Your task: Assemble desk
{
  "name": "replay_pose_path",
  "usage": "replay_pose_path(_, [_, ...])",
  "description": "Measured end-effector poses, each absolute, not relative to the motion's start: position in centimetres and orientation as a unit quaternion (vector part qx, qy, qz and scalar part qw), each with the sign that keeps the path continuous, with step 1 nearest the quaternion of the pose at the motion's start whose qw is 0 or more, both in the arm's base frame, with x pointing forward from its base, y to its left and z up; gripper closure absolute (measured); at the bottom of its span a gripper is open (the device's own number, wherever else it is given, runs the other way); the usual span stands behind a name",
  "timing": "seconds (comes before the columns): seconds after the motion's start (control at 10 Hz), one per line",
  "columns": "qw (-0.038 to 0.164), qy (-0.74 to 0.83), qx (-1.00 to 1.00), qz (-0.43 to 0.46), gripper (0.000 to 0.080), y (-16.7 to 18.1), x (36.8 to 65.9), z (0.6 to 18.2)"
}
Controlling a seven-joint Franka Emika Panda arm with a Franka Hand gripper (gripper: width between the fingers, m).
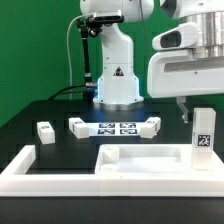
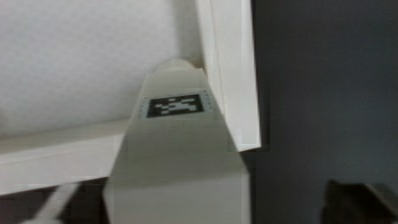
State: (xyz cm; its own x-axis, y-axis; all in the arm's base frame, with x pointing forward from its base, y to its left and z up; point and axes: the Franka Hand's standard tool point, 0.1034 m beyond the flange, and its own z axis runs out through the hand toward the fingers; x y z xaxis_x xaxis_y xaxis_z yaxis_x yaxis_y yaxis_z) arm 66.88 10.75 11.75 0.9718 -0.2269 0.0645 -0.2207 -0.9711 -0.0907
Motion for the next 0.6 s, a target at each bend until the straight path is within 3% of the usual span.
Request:
replay_pose_path(0.1, [0.041, 0.136, -0.989, -0.036, 0.044, 10.6, 66.9, 11.7])
replay_pose_path(0.2, [0.041, 0.171, -0.984, -0.036, 0.0494, 10.3, 66.9, 11.8])
replay_pose_path(0.6, [0.062, 0.406, -0.911, -0.024, 0.0494, 9.5, 67.0, 11.7])
